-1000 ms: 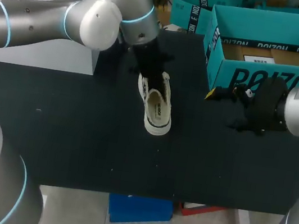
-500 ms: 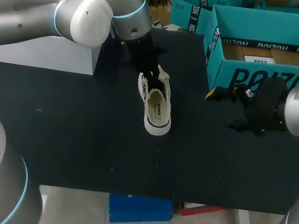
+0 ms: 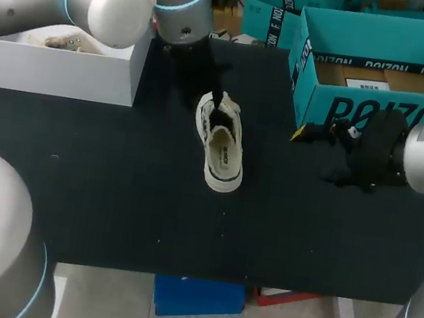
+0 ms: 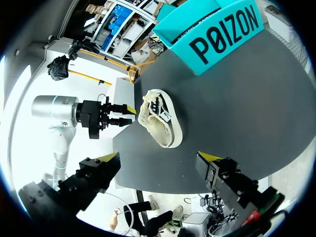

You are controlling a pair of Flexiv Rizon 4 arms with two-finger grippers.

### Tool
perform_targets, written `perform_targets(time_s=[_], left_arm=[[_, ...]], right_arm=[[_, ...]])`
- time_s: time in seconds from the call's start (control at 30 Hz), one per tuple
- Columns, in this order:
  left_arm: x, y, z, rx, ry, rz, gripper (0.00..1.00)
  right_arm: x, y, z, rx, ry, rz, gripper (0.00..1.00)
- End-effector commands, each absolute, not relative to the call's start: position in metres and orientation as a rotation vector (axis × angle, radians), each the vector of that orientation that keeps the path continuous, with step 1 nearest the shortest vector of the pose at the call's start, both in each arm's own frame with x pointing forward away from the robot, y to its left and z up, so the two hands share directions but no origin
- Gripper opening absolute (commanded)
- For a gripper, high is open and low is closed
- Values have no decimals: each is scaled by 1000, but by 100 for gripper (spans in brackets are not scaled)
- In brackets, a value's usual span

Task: Take the shoe out of the shoebox, open the shoe tongue, remove and reinsert the insole, then place the shoe into the shoebox

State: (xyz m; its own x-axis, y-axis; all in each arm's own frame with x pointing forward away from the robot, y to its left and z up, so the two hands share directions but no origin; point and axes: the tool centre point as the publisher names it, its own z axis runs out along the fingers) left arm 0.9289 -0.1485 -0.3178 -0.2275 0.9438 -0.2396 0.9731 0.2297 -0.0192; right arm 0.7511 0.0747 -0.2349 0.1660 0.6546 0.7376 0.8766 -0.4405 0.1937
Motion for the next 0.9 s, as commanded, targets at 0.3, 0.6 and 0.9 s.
perform_targets(time_s=[0.3,0.6,0.9], left_arm=[[925,-145,-344,1830,2367,-294,66],[920,-154,-354,1869,2370,-312,60],[913,-146,-371,1887,2402,-298,56]], right_arm=[[752,77,-235,-2174,-1474,-1142,100],[752,77,-235,-2174,-1474,-1142,100],[752,77,-235,-2174,-1474,-1142,100]])
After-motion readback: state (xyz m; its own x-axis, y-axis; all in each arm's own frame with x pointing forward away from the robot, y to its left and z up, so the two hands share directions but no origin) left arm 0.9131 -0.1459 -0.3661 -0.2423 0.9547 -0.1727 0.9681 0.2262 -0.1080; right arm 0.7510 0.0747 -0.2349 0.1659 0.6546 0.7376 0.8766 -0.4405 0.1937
